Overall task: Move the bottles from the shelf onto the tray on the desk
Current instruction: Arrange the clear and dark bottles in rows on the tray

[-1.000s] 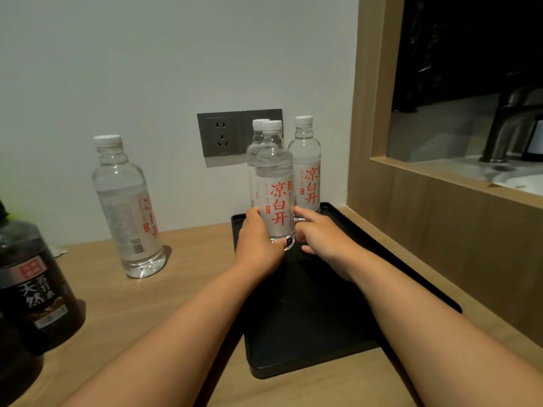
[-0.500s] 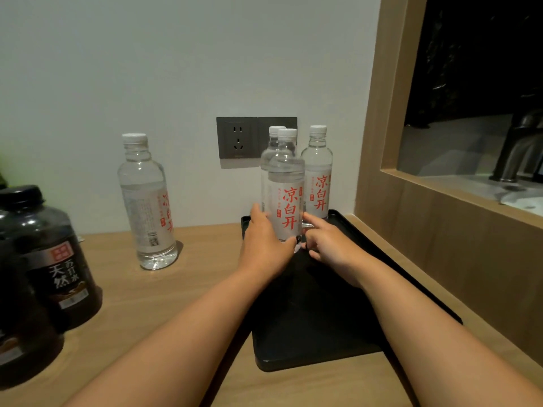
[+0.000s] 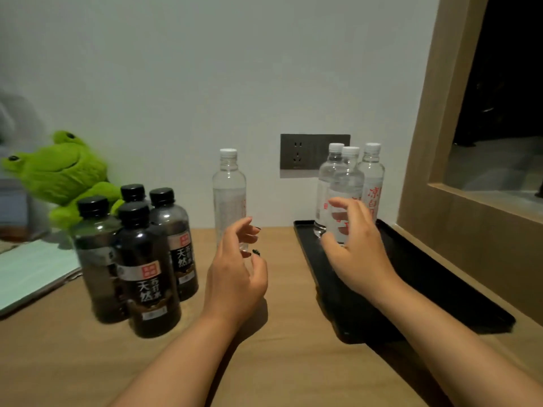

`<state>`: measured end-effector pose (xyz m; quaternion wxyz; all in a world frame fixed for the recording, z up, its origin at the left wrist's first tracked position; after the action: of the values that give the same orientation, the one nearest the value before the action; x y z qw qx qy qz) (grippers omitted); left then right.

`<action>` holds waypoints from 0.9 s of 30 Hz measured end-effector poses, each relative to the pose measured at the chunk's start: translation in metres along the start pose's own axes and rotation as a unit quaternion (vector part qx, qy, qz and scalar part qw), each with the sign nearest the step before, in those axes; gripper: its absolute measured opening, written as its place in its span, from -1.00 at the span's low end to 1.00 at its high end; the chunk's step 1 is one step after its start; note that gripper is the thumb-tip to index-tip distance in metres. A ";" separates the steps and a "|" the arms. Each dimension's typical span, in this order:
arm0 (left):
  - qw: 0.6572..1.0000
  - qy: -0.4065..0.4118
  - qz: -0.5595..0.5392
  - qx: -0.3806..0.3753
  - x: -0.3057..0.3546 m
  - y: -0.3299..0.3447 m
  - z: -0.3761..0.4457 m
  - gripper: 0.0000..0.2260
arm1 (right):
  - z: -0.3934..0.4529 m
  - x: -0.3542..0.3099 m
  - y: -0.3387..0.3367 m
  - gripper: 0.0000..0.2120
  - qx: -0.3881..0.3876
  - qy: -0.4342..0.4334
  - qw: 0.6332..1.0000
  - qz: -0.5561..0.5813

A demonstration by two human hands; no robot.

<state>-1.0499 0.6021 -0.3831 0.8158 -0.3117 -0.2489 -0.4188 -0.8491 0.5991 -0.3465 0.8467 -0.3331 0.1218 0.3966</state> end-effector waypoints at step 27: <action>0.993 0.020 -0.070 0.090 0.002 -0.061 -0.009 -0.65 | 0.007 0.035 0.179 -0.53 0.041 0.275 0.898 0.342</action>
<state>-1.0990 0.5665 -0.3695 0.8138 -0.2103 -0.2906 -0.4572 -0.9617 0.7076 -0.4411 0.6044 -0.3319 0.4723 0.5490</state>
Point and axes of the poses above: each hand's wrist, its own z-axis towards the middle knuckle, its own y-axis out of the palm, x = y × z, the point moved 10 cm from there along z, towards the middle knuckle, and after that the axes turned 10 degrees about -y, right-handed, at the moved point
